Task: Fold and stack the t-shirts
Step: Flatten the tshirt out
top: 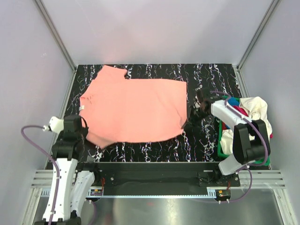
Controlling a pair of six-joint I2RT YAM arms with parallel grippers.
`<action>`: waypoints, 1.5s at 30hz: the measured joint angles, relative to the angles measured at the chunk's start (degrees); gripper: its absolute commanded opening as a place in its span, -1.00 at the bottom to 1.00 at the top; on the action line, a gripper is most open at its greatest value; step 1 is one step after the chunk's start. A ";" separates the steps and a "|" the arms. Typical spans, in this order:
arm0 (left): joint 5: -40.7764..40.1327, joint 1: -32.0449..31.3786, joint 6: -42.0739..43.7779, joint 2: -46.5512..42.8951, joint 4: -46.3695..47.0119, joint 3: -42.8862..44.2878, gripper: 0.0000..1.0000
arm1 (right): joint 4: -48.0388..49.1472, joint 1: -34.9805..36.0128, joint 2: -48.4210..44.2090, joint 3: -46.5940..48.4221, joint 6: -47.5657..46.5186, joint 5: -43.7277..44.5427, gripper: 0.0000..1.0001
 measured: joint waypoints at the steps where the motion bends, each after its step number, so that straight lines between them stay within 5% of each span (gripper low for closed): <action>1: -0.44 0.00 -2.03 -1.73 -2.45 -1.22 -0.72 | 0.00 0.00 -1.22 -2.67 -0.09 -0.13 -0.99; 8: -1.36 0.00 -9.88 -3.82 -11.32 -3.54 -0.52 | -0.04 0.00 -6.78 -9.01 -1.20 -0.13 -0.92; 11: -1.36 0.00 -10.01 -3.26 -11.69 -3.54 -0.73 | 0.48 0.00 -6.75 -10.34 -2.03 -0.02 -0.91; 12: -1.31 0.00 -9.84 -2.93 -11.74 -3.54 -1.00 | 0.46 0.00 -6.71 -10.82 -2.23 0.09 -0.91; 17: 0.13 0.00 -6.25 -0.33 -10.19 -3.45 -1.00 | 0.57 0.00 -6.01 -12.59 -3.02 0.85 -0.90; 18: 0.33 0.00 -5.84 0.37 -9.68 -3.45 -0.81 | 0.63 0.00 -5.97 -12.94 -3.06 1.05 -0.90; 19: 0.22 0.00 -5.35 0.98 -9.55 -3.39 -0.25 | 0.66 0.00 -5.97 -13.27 -3.06 1.29 -0.90; 21: -0.17 0.00 -4.74 1.99 -9.68 -3.28 0.15 | 0.44 0.00 -5.97 -13.77 -3.08 2.49 -0.90; 23: -1.25 0.02 -4.28 2.95 -10.14 -2.99 0.33 | 0.00 0.00 -6.03 -14.47 -2.97 4.37 -0.92; 27: -0.42 0.83 -1.62 5.79 -7.82 -2.56 0.30 | -2.01 -0.28 -6.49 -15.43 -1.16 10.38 -0.96; 31: 5.57 1.53 3.02 12.96 -1.73 -2.14 0.07 | -2.86 -5.25 -6.73 -15.43 0.92 13.94 -0.42; 33: 10.10 1.70 6.16 19.26 1.55 -0.63 0.00 | -3.41 -7.17 -6.73 -15.39 0.59 15.63 -0.30; 34: 12.24 1.73 7.91 22.60 3.37 0.35 0.05 | -3.72 -7.39 -6.75 -15.34 0.46 16.15 -0.21; 35: 14.38 1.64 9.77 25.73 5.46 1.22 0.13 | -3.76 -7.39 -6.88 -15.32 0.46 16.44 0.12; 38: 18.67 0.68 14.51 33.68 9.33 4.33 0.31 | -3.89 -7.17 -8.11 -14.25 -0.17 16.61 0.36; 45: 20.11 -2.91 19.19 52.33 12.22 13.27 0.26 | -1.84 -4.09 1.42 4.04 -4.26 17.55 0.32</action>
